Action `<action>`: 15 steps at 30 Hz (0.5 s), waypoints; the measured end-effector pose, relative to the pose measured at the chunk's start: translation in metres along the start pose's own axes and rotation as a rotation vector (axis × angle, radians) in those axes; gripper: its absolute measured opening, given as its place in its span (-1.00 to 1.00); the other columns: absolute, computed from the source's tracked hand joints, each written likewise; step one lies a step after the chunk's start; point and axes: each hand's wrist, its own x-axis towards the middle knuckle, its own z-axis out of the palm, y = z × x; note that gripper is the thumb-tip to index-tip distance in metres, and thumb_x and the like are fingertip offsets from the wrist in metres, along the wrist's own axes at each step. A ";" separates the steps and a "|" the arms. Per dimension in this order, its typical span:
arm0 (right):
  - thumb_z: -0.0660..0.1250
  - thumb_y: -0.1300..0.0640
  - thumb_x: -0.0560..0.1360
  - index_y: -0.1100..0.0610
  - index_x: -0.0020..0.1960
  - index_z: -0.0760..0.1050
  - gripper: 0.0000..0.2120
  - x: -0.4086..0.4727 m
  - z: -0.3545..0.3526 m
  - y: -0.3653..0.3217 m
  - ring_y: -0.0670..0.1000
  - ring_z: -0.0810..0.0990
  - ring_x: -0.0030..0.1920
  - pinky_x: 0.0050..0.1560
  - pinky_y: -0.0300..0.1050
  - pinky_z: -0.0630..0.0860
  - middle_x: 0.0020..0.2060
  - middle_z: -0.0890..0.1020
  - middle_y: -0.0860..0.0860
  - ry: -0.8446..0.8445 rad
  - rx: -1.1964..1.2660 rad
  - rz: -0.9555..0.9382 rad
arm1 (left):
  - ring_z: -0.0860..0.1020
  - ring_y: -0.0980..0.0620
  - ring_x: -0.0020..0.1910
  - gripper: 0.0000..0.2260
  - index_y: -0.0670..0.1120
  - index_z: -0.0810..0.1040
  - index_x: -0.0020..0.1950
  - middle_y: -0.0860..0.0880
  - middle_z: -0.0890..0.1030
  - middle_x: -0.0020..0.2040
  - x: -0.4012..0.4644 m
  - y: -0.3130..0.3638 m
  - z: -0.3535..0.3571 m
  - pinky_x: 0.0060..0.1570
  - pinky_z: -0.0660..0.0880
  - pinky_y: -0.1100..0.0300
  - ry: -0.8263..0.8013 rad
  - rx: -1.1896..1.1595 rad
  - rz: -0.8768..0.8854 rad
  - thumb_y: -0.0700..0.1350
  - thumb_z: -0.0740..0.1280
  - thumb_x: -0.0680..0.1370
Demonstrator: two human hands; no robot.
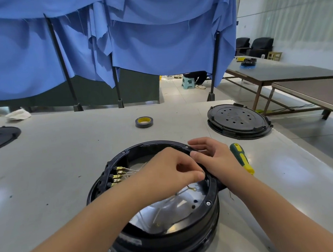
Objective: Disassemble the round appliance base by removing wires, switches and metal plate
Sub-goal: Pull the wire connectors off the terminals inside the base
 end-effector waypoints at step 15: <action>0.39 0.26 0.50 0.04 0.09 0.57 -0.78 0.002 -0.001 -0.001 -0.11 0.64 -0.01 -0.11 -0.32 0.58 -0.01 0.65 -0.09 0.007 -0.023 0.022 | 0.58 0.36 -0.09 -0.84 0.17 0.66 -0.02 0.26 0.66 -0.16 -0.026 -0.023 -0.028 -0.13 0.45 0.53 0.434 -0.016 0.048 -0.10 0.38 0.53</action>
